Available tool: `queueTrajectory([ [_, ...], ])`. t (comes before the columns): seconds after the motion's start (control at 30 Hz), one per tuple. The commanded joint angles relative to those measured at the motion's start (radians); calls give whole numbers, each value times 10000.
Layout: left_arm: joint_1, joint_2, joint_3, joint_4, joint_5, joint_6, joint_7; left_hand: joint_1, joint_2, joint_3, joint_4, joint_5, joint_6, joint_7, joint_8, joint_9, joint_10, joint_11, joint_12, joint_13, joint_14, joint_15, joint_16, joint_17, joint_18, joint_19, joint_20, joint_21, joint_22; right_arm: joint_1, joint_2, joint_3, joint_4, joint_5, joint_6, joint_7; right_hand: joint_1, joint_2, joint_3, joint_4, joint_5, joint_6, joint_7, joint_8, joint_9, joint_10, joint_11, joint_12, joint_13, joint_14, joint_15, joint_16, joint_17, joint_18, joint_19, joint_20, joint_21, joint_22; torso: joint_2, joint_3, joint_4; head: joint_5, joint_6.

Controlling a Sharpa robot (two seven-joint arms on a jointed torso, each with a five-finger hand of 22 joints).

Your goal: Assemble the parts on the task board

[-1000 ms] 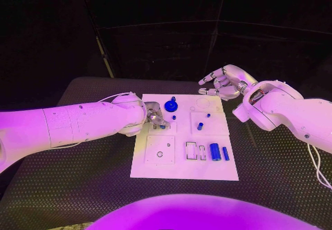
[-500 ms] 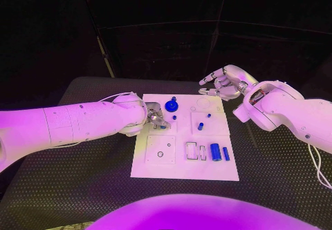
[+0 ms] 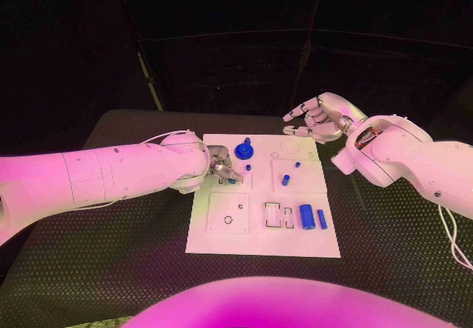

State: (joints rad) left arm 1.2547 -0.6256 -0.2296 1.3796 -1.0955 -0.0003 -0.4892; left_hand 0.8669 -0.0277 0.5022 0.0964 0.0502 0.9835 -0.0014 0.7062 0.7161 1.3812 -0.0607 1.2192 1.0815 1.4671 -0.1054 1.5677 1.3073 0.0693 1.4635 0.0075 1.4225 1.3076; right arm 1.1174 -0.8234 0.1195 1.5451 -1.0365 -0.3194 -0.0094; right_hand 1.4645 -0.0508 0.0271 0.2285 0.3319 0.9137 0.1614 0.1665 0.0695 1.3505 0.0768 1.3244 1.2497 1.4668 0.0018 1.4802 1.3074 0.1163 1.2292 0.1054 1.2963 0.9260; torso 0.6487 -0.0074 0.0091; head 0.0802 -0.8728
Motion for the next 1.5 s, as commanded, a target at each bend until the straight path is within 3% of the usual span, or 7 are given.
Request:
queueTrajectory([
  [0.03,-28,26,-38,-82,42,318,-188,-78,18,-39,-2,-16,9,11,-26,-13,73,-25,61,6,1037,-63,31,2635,-190,70,-62,43,319,17,11,5,12,16,57,87,9,89,19,-47,49,38,-3,58,-17,-20,-47,-69,-14,624,-55,-34,730,41,-42,-6,-65,-11,8,-6,5,3,2],
  [0.57,12,149,-34,-268,129,596,-221,70,306,52,-117,-16,53,-24,-47,-7,107,-54,81,24,1037,-81,31,2635,-195,81,-79,53,350,15,47,4,-25,15,59,-15,-12,87,13,-35,78,44,-5,63,-16,-12,-47,-61,-4,623,-55,-39,724,42,-44,-7,-72,-20,-2,-5,3,-1,2],
  [0.9,39,235,-34,-409,132,711,-233,86,333,63,-134,-17,57,-25,-51,-6,113,-56,89,35,1037,-82,31,2635,-197,85,-81,58,359,14,37,4,-17,15,77,-26,-12,87,13,-35,78,44,-5,63,-16,-12,-47,-61,-4,623,-55,-39,724,42,-44,-7,-72,-20,0,-4,12,-13,2],
  [1.5,59,264,-34,-466,133,877,-242,-624,255,-615,314,-23,164,-15,-130,-12,149,-48,96,42,1037,-76,31,2635,-201,89,-82,57,394,14,15,4,-8,15,98,-24,-48,69,-6,-18,88,48,-6,66,-16,-22,-47,-73,-21,619,-55,-50,706,46,-54,-7,-86,-45,-2,-6,17,-28,2],
])
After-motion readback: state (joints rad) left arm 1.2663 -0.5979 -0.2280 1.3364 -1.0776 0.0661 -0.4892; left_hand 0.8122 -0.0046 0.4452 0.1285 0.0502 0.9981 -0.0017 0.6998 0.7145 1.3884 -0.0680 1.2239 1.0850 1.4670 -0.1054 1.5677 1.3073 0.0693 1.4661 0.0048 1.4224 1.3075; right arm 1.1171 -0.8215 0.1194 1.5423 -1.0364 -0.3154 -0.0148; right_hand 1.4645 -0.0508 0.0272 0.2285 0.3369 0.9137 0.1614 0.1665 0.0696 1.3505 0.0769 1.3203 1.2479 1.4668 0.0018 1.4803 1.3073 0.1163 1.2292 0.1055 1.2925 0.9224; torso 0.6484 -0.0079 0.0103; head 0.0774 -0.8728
